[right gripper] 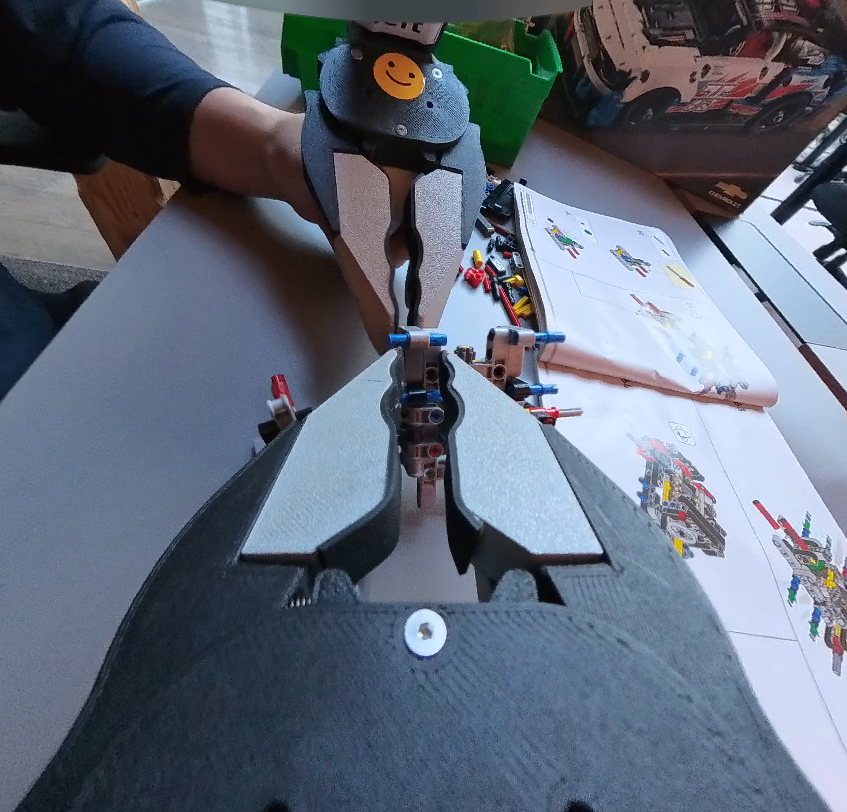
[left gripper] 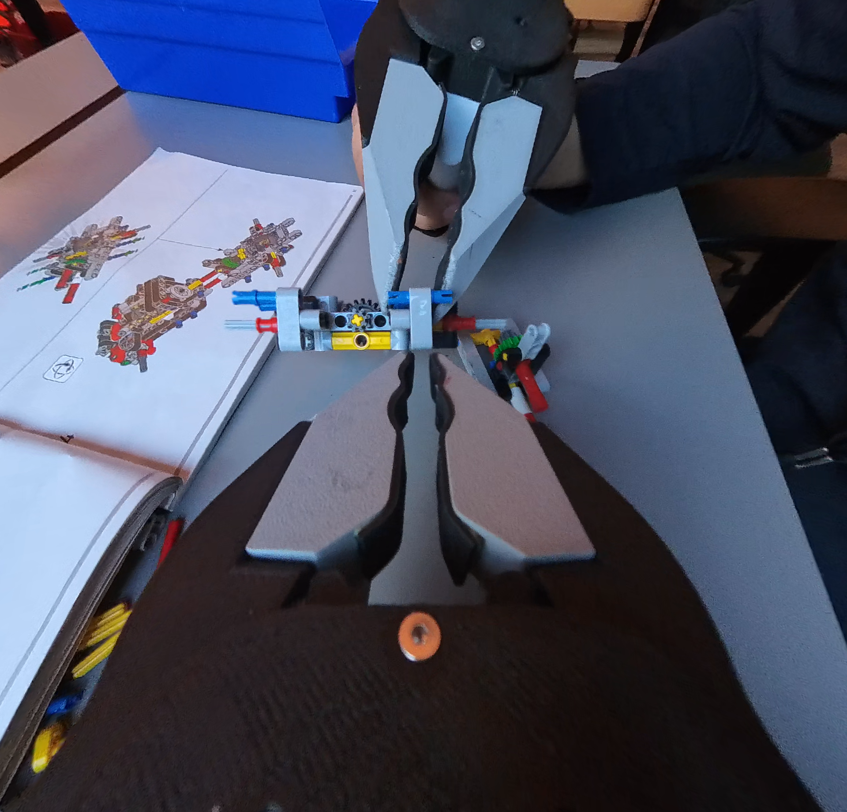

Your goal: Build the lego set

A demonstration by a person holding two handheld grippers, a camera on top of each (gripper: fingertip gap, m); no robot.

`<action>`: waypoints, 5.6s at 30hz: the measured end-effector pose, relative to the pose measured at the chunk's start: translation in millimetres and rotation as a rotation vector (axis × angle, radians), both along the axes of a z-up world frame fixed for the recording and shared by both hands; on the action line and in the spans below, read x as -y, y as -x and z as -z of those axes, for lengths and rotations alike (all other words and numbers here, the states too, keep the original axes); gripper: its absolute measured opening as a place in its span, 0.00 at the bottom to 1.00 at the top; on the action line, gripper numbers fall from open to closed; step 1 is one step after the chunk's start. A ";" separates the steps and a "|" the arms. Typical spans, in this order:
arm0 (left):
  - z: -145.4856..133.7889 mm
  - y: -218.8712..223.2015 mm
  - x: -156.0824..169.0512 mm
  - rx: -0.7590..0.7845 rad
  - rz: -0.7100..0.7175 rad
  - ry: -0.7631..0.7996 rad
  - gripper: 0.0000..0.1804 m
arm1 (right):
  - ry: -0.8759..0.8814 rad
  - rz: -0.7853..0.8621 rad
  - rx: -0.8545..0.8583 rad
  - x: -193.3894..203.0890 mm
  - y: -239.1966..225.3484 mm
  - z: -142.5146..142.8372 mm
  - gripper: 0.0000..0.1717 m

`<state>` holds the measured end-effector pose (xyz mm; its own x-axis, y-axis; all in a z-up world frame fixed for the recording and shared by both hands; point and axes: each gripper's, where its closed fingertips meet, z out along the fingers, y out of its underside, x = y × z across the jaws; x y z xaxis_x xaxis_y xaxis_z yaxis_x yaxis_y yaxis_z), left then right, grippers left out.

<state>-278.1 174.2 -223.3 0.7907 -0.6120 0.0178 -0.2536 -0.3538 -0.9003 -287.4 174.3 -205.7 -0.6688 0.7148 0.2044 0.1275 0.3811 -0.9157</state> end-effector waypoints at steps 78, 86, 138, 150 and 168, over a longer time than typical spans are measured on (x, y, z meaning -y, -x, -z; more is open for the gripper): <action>-19.0 -6.2 17.8 0.159 0.181 0.009 0.02 | 0.087 -0.068 -0.067 23.0 -3.7 -12.6 0.08; -15.3 2.8 14.1 0.142 0.105 0.029 0.02 | 0.038 -0.005 -0.079 20.6 4.2 -9.6 0.07; -11.6 2.0 21.0 0.174 0.166 0.046 0.02 | 0.046 -0.042 -0.144 26.3 3.7 -12.4 0.07; 6.4 5.5 23.5 0.123 0.147 0.161 0.02 | -0.405 -0.023 -0.219 30.9 6.6 5.7 0.06; -4.7 22.5 11.6 0.181 0.049 0.092 0.02 | -0.081 0.021 -0.081 10.6 22.2 0.6 0.00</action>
<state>-300.6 162.6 -218.6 0.7389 -0.6388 0.2145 -0.1093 -0.4278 -0.8973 -309.5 163.7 -206.4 -0.6325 0.7078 0.3147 0.0630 0.4519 -0.8898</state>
